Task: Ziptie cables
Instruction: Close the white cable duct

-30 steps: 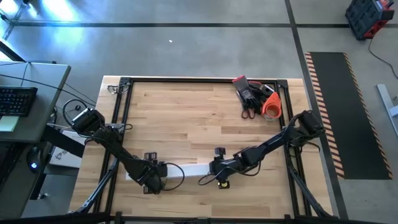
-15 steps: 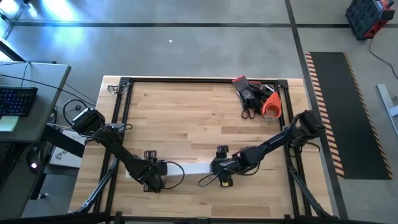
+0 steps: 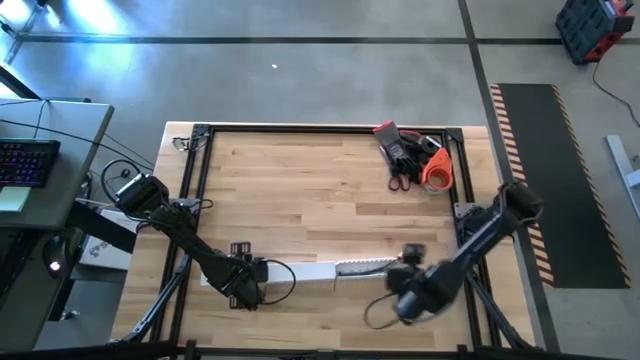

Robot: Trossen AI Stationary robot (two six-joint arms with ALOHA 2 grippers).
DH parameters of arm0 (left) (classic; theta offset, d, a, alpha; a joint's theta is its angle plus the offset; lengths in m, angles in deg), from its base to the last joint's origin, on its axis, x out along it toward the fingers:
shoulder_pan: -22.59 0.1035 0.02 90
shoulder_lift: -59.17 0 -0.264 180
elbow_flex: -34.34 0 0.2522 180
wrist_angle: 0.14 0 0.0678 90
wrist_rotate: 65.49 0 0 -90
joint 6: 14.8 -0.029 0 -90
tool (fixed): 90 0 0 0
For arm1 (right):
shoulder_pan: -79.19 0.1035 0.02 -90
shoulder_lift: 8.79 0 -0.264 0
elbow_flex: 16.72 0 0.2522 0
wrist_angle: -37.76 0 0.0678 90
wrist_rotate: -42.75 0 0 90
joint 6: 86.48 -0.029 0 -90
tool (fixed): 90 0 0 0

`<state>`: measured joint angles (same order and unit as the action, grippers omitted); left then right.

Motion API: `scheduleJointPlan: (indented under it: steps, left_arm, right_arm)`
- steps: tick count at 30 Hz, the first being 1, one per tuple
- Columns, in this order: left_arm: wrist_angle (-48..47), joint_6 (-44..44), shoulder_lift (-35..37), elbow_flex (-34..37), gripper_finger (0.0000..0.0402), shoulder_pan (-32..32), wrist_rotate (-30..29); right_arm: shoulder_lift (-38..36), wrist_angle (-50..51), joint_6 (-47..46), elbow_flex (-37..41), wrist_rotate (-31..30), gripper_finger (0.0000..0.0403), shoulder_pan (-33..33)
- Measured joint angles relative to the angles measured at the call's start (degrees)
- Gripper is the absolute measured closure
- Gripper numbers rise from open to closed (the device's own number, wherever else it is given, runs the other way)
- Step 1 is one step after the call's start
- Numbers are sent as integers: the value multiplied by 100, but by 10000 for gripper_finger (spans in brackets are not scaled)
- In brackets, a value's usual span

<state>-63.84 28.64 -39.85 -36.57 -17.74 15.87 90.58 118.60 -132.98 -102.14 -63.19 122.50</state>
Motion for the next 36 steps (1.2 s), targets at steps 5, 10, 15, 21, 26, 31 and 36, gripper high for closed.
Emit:
scheduleJointPlan:
  steps: [5,10,15,21,26,31,36]
  left_arm:
    - [5,40,0,0,198,-10,-1]
    - [20,73,0,0,198,-10,-44]
    - [56,90,0,4,198,-11,-110]
    - [688,-97,-72,33,198,66,-279]
    - [705,-53,-114,31,198,143,-268]
    - [191,55,-116,2,198,130,-312]
    - [67,-59,-19,-2,188,151,414]
  right_arm:
    - [-48,394,-2119,573,408,179,880]
    - [-37,-676,-3353,1484,-294,253,1139]
    - [-37,-1694,-3143,1957,-832,329,734]
    - [-37,-2918,-1424,2087,-849,397,108]
    - [-30,-2662,-1077,1922,-738,396,-114]
    - [-30,-2445,-1555,1980,-746,401,-60]
    - [-32,-2369,-1713,1989,-691,402,75]
